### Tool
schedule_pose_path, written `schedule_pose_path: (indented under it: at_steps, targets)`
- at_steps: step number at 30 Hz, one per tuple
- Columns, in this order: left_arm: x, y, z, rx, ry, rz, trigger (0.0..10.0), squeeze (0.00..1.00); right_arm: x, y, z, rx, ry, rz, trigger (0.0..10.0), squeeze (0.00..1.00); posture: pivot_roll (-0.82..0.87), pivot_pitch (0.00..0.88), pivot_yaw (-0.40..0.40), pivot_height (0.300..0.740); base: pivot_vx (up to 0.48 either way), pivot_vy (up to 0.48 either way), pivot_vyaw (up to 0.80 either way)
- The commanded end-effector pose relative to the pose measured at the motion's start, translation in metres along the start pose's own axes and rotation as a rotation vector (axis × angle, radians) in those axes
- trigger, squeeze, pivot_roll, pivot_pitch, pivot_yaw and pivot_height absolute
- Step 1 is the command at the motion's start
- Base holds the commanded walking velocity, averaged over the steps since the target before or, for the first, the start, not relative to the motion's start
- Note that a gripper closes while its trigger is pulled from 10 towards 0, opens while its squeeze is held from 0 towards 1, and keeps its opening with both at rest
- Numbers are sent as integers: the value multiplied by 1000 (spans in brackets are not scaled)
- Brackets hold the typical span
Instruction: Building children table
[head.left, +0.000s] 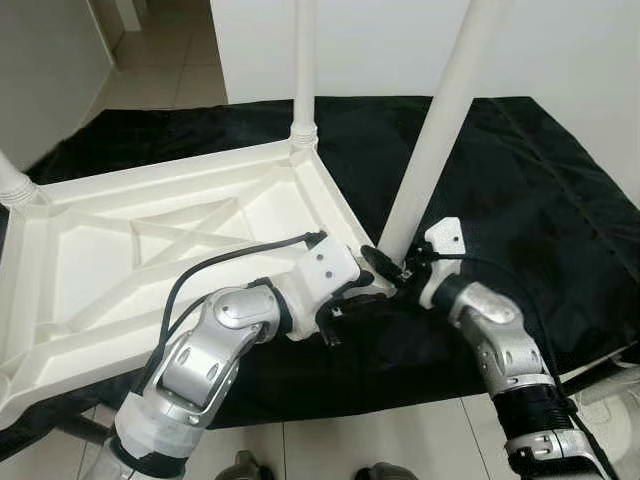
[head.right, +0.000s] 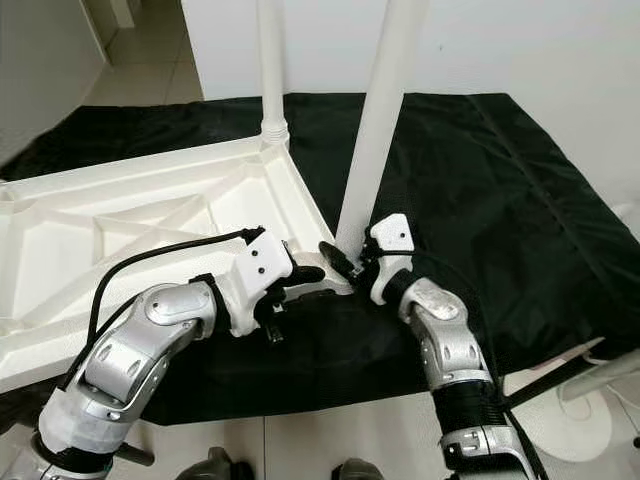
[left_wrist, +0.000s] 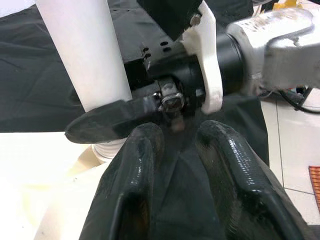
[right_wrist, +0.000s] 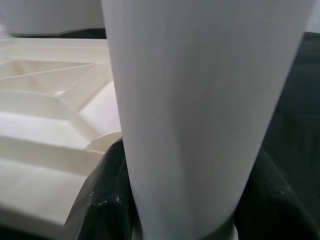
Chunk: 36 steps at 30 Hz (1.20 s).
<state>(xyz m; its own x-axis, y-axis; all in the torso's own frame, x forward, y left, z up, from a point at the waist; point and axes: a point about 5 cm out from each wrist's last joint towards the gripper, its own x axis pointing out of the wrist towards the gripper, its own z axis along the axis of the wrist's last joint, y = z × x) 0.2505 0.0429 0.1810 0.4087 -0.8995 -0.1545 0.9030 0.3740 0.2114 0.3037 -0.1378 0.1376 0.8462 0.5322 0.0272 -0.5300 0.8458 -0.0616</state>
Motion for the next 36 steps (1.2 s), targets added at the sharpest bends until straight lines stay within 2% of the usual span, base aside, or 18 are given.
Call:
schedule_pose_path:
  at_steps: [1,7,9,11,12,13,14,19,20,22,23,26,27,28,29,30,34,36]
  targets:
    - [-1,7,-2,9,11,92,10000,0,0,6,-9,32,57,-70,10000,0,-78,37,13,740,0,0,0]
    - [-1,7,-2,8,12,99,10000,0,0,9,-10,44,64,-115,10000,0,-78,37,13,740,0,0,0]
    - [-2,7,-2,4,13,113,10000,0,-1,21,-15,87,64,-332,10000,0,-77,49,15,740,0,0,0]
    - [-2,7,-2,4,13,113,10000,0,-1,21,-15,87,64,-332,10000,0,-77,49,15,740,0,0,0]
    - [-2,7,-3,4,16,119,10000,0,-2,25,-16,104,55,-418,10000,0,-77,49,15,740,0,0,0]
    - [-2,7,-3,4,16,119,10000,0,-2,25,-16,104,55,-418,10000,0,-77,49,15,740,0,0,0]
    - [-2,10,-2,8,19,138,10000,0,-2,28,-15,114,32,-494,10000,0,-79,57,21,740,0,0,0]
    - [-1,16,-1,11,18,184,10000,0,-4,24,-9,145,-19,-537,10000,0,-87,58,26,740,0,0,0]
    - [0,17,0,12,18,192,10000,0,-5,22,-7,132,-27,-538,10000,463,-90,57,27,740,0,0,0]
    - [0,17,0,12,18,192,10000,0,-5,22,-7,132,-27,-538,10000,463,-90,57,27,740,0,0,0]
    - [0,18,0,16,13,200,10000,0,-5,22,-4,133,-36,-530,10000,1000,-94,53,29,740,0,0,0]
    - [1,19,1,16,10,204,10000,0,-6,22,0,120,-54,-516,10000,1000,-99,53,29,740,0,0,0]
    - [2,20,2,18,2,205,10000,0,-8,19,5,102,-79,-461,10000,1000,-112,45,32,740,0,0,0]
    - [2,20,2,18,2,205,10000,0,-8,19,5,102,-79,-461,10000,1000,-112,45,32,740,0,0,0]
    - [4,21,3,25,-3,202,10000,0,-11,17,10,78,-92,-398,10000,800,-118,46,34,740,0,0,0]
    - [5,22,4,33,-8,192,10000,0,-14,12,12,59,-94,-319,10000,0,-124,46,35,740,0,0,0]
    - [5,23,4,39,-10,185,10000,0,-17,9,14,50,-92,-268,10000,0,-124,46,35,740,0,0,0]
    - [4,19,7,9,-38,89,10000,0,-20,3,15,-10,-75,-150,10000,0,-132,31,37,740,0,0,0]
